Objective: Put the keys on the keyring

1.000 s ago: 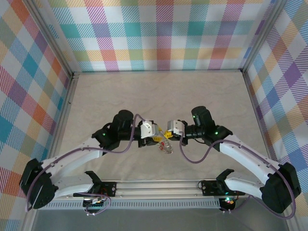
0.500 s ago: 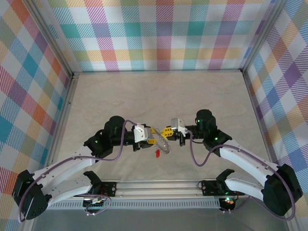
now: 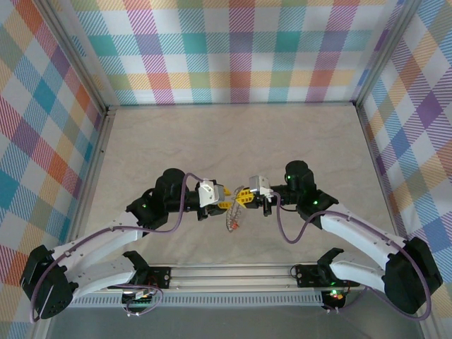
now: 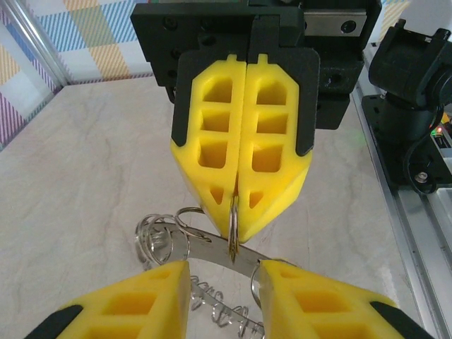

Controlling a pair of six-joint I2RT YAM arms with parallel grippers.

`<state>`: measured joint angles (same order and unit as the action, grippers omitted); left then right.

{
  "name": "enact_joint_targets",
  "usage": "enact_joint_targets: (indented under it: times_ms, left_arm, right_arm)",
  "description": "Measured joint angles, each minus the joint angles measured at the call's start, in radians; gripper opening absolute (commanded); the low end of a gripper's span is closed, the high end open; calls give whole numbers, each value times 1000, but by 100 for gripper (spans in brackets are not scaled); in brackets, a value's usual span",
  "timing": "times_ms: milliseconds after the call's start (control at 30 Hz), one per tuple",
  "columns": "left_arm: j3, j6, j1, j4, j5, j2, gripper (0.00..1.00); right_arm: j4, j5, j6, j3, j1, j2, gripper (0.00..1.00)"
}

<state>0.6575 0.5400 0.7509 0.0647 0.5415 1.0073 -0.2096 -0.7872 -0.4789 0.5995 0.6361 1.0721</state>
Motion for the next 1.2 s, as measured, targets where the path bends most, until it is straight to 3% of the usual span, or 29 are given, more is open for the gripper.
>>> enact_joint_targets:
  times_ms: [167,533,633,733,833,1000,1200]
  left_arm:
    - [22,-3,0,0,13,21,19]
    - [47,-1,-1,-11,34,53,15]
    - [47,3,-1,-11,33,52,0]
    - [48,8,-1,-21,26,52,0]
    - [76,32,-1,-97,5,53,0]
    - [195,104,1,-280,-39,83,0]
    - [307,163,11,-429,-58,137,0]
  right_arm:
    - [1,-5,0,1,3,10,0]
    - [-26,-6,44,3,5,39,0]
    - [-29,0,50,3,5,39,0]
    - [-16,12,44,3,6,36,22]
    - [38,21,-2,16,11,23,31]
    - [198,47,-124,103,13,11,30]
    - [270,50,-166,137,13,29,23]
